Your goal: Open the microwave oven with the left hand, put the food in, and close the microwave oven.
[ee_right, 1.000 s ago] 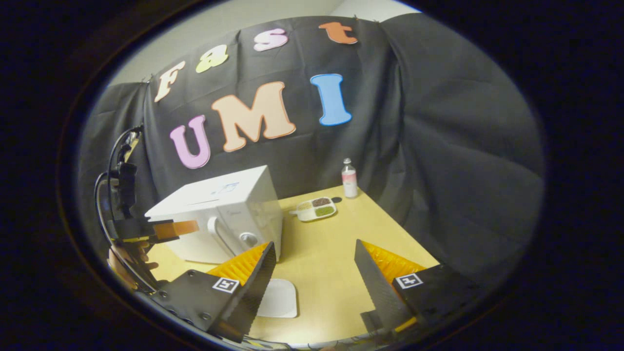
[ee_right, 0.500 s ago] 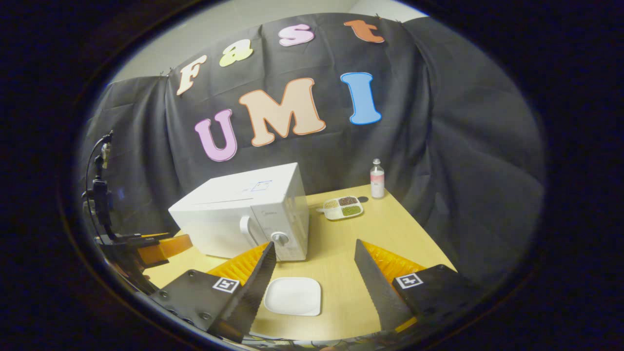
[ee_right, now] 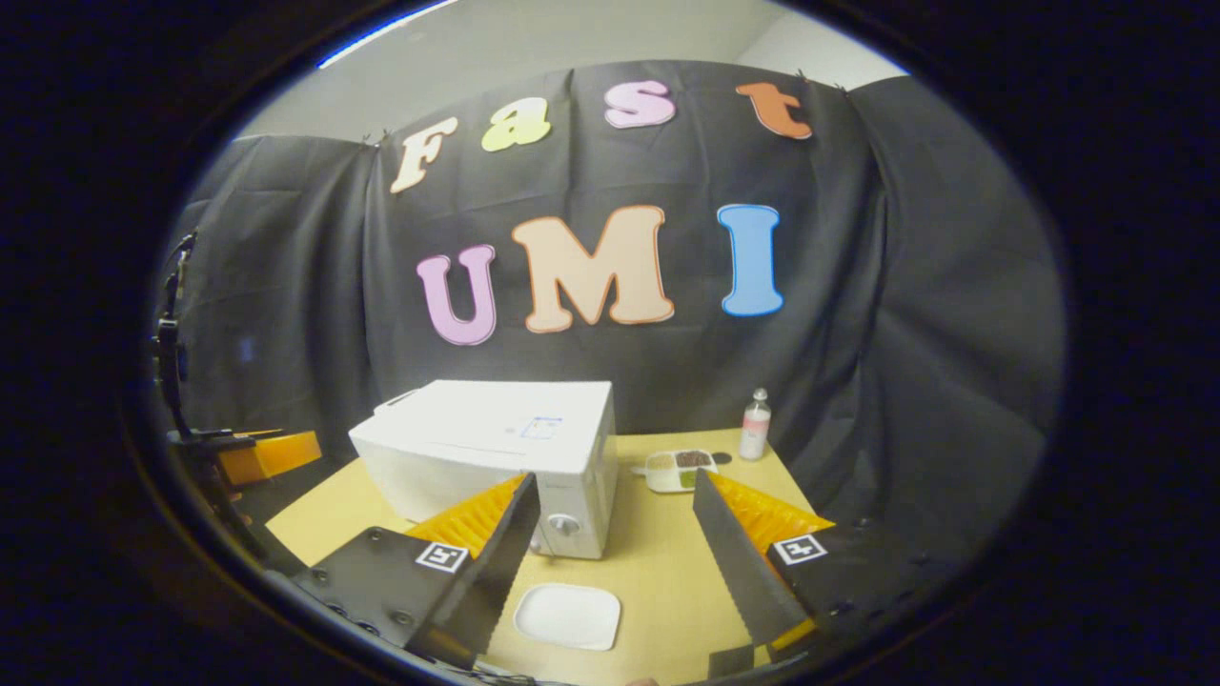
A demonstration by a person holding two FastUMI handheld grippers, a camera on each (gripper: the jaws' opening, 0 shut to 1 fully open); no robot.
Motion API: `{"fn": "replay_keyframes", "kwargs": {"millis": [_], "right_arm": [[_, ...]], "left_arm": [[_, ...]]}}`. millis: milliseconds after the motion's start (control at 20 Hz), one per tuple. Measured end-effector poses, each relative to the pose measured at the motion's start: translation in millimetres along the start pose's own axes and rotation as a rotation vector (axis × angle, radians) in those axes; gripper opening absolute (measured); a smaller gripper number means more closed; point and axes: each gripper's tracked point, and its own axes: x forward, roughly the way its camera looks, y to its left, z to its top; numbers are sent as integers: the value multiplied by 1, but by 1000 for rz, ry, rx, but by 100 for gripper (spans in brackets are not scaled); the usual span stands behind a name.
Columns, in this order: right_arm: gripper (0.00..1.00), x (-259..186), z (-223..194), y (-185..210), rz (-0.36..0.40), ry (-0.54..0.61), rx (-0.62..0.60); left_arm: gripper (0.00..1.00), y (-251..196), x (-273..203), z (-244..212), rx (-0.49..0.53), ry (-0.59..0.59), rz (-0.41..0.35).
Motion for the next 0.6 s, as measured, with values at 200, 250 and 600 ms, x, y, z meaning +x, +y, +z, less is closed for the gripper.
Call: {"fn": "replay_keyframes", "kwargs": {"millis": [200, 250, 600], "right_arm": [[92, -6, 27, 5, -10, -61, 7], [91, -7, 29, 5, -11, -66, 6], [92, -15, 34, 11, 13, -84, 19]], "left_arm": [[96, 2, -3, 5, 30, -19, 12], [96, 0, -3, 7, 34, -21, 5], [96, -28, 5, 9, 60, -17, -52]]}}
